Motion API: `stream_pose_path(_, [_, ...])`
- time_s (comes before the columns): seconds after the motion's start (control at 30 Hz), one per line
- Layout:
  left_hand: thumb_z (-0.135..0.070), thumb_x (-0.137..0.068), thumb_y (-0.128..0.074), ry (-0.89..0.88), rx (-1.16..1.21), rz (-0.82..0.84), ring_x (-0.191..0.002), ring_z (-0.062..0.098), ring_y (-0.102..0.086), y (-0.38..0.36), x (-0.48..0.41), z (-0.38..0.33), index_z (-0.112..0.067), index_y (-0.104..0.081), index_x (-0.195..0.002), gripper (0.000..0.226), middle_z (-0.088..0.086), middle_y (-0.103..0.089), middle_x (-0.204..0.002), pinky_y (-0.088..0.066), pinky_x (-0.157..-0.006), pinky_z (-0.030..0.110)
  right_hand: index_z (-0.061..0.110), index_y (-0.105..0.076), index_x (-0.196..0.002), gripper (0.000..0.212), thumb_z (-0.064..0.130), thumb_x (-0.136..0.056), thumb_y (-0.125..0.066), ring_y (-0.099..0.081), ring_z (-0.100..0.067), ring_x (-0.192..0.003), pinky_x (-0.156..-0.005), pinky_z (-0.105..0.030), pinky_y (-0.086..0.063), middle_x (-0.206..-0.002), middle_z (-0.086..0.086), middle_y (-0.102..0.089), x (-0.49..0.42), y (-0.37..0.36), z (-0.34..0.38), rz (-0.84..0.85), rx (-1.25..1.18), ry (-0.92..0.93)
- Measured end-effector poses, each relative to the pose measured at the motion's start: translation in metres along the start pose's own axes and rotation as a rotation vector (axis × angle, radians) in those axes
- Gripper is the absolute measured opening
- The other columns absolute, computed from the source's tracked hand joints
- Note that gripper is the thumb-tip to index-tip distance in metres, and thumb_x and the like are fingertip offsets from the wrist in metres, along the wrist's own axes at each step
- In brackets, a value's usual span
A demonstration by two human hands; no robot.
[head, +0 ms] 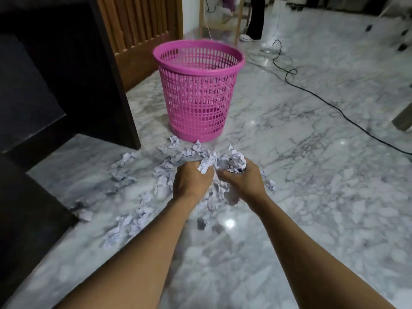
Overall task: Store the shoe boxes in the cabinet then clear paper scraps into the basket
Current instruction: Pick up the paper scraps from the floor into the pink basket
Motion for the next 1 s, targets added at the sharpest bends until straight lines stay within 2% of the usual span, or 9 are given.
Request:
stream_pose_path(0.13, [-0.037, -0.082, -0.067, -0.075, 0.033, -0.036, -0.067, 0.027, -0.064, 0.047, -0.048, -0.055, -0.016, -0.060, -0.065, 0.028, 0.008, -0.069, -0.071, -0.047, -0.054, 0.033, 0.004, -0.071, -0.094, 0.023, -0.003, -0.075, -0.081, -0.067, -0.008, -0.066, -0.064, -0.025, -0.053, -0.079, -0.004, -0.074, -0.047, -0.014, 0.079, 0.010, 0.056, 0.050])
stream_pose_path(0.23, [-0.035, -0.082, -0.068, -0.127, 0.118, -0.054, -0.074, 0.026, -0.068, 0.094, -0.086, -0.103, -0.016, -0.068, -0.074, 0.021, 0.004, -0.070, -0.074, -0.054, -0.061, 0.036, 0.009, -0.070, -0.096, 0.025, 0.002, -0.076, -0.082, -0.068, -0.004, -0.062, -0.058, -0.021, -0.051, -0.079, -0.001, -0.074, -0.087, -0.016, 0.148, 0.004, 0.128, 0.062])
stream_pose_path(0.47, [-0.027, -0.084, -0.071, -0.273, 0.132, -0.108, -0.048, 0.004, -0.045, 0.163, -0.172, -0.209, -0.018, -0.047, -0.049, 0.043, -0.012, -0.046, -0.047, -0.030, -0.042, 0.019, 0.017, -0.071, -0.096, 0.027, 0.013, -0.072, -0.084, -0.073, -0.021, -0.084, -0.078, -0.040, -0.059, -0.088, -0.001, -0.076, -0.182, -0.029, 0.287, -0.012, 0.295, 0.251])
stream_pose_path(0.6, [-0.027, -0.080, -0.073, -0.247, 0.161, -0.149, -0.071, 0.013, -0.064, 0.134, -0.232, -0.224, -0.016, -0.063, -0.061, 0.025, -0.006, -0.064, -0.066, -0.045, -0.059, 0.027, 0.016, -0.071, -0.095, 0.028, 0.023, -0.072, -0.084, -0.073, -0.016, -0.078, -0.075, -0.042, -0.061, -0.083, 0.001, -0.076, -0.242, -0.025, 0.282, -0.084, 0.234, 0.325])
stream_pose_path(0.7, [-0.025, -0.084, -0.071, -0.166, 0.148, -0.192, -0.067, 0.004, -0.057, 0.099, -0.273, -0.212, -0.012, -0.070, -0.082, 0.013, 0.003, -0.071, -0.081, -0.036, -0.048, 0.022, 0.013, -0.072, -0.097, 0.023, 0.022, -0.078, -0.081, -0.073, -0.017, -0.078, -0.075, -0.041, -0.060, -0.085, 0.000, -0.075, -0.287, -0.026, 0.250, -0.073, 0.179, 0.316])
stream_pose_path(0.77, [-0.030, -0.086, -0.070, -0.092, 0.120, -0.211, -0.061, 0.005, -0.055, 0.078, -0.294, -0.200, -0.010, -0.069, -0.091, 0.021, 0.002, -0.069, -0.081, -0.034, -0.045, 0.020, 0.014, -0.070, -0.102, 0.023, 0.021, -0.083, -0.079, -0.072, -0.015, -0.079, -0.074, -0.036, -0.059, -0.088, 0.002, -0.074, -0.312, -0.026, 0.230, -0.044, 0.134, 0.294])
stream_pose_path(0.87, [-0.035, -0.087, -0.067, -0.022, 0.018, -0.219, -0.058, 0.010, -0.059, 0.056, -0.320, -0.184, -0.017, -0.064, -0.084, 0.018, -0.002, -0.065, -0.072, -0.039, -0.046, 0.020, 0.018, -0.062, -0.110, 0.026, 0.022, -0.088, -0.074, -0.071, -0.016, -0.085, -0.078, -0.037, -0.059, -0.097, 0.002, -0.073, -0.342, -0.027, 0.208, -0.008, 0.103, 0.278])
stream_pose_path(0.93, [-0.036, -0.086, -0.068, -0.017, -0.117, -0.166, -0.064, 0.013, -0.063, 0.043, -0.333, -0.176, -0.021, -0.062, -0.080, 0.017, -0.002, -0.066, -0.073, -0.048, -0.054, 0.023, 0.020, -0.056, -0.120, 0.035, 0.022, -0.089, -0.071, -0.069, -0.023, -0.097, -0.087, -0.045, -0.057, -0.110, -0.002, -0.071, -0.357, -0.040, 0.193, 0.088, 0.210, 0.255])
stream_pose_path(1.0, [-0.048, -0.073, -0.070, -0.042, -0.295, -0.043, -0.078, 0.017, -0.068, 0.029, -0.342, -0.171, -0.020, -0.068, -0.088, 0.032, -0.001, -0.072, -0.086, -0.057, -0.072, 0.031, 0.026, -0.047, -0.135, 0.055, 0.025, -0.085, -0.070, -0.066, -0.029, -0.107, -0.092, -0.048, -0.055, -0.122, -0.006, -0.065, -0.365, -0.053, 0.181, 0.175, 0.357, 0.222])
Point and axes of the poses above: each hand's wrist, its own x-axis away from the middle knuckle, its own y-axis out of the back of the hand, z = x × y, the point moved 6 cm from there along -x, towards the middle knuckle
